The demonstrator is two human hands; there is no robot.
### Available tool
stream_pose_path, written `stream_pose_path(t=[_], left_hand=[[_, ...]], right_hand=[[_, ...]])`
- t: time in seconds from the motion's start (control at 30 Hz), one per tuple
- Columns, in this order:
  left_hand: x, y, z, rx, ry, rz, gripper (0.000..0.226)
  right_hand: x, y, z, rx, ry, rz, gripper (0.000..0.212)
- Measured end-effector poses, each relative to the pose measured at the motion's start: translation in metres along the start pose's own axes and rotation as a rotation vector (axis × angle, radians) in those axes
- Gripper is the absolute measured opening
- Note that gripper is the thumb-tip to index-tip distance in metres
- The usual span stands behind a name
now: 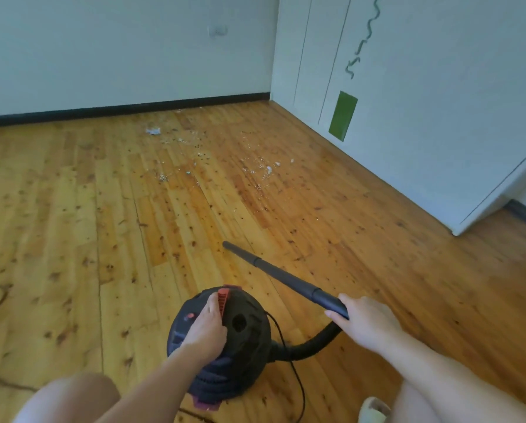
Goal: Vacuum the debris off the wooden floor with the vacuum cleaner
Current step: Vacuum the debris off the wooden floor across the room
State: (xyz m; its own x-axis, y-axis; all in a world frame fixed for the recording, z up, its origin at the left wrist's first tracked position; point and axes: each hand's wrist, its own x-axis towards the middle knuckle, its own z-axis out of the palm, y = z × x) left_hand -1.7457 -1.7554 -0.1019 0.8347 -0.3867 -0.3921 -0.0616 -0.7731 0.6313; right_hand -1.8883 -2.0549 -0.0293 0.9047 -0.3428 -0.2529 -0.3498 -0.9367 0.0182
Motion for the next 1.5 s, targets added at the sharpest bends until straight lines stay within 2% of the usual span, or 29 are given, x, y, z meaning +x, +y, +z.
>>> stream_pose_path(t=[0.23, 0.47, 0.67, 0.83, 1.33, 1.5], left_hand=[[-0.021, 0.013, 0.011, 0.025, 0.045, -0.102, 0.08], [-0.031, 0.032, 0.037, -0.025, 0.076, -0.13, 0.078], [-0.039, 0.06, 0.071, 0.003, 0.041, -0.106, 0.079], [-0.049, 0.085, 0.103, 0.018, 0.044, -0.077, 0.079], [-0.069, 0.133, 0.162, 0.044, -0.047, 0.001, 0.081], [-0.07, 0.14, 0.172, 0.053, -0.009, -0.007, 0.08]], right_hand=[[0.035, 0.038, -0.021, -0.045, 0.068, -0.034, 0.039], [0.038, 0.099, -0.027, 0.064, 0.02, -0.016, 0.038], [0.007, 0.173, -0.024, 0.172, -0.01, 0.07, 0.044], [-0.037, 0.218, -0.028, 0.136, 0.01, 0.151, 0.043], [-0.084, 0.263, -0.033, 0.132, 0.058, 0.305, 0.045], [-0.104, 0.273, -0.016, 0.078, 0.088, 0.288, 0.041]])
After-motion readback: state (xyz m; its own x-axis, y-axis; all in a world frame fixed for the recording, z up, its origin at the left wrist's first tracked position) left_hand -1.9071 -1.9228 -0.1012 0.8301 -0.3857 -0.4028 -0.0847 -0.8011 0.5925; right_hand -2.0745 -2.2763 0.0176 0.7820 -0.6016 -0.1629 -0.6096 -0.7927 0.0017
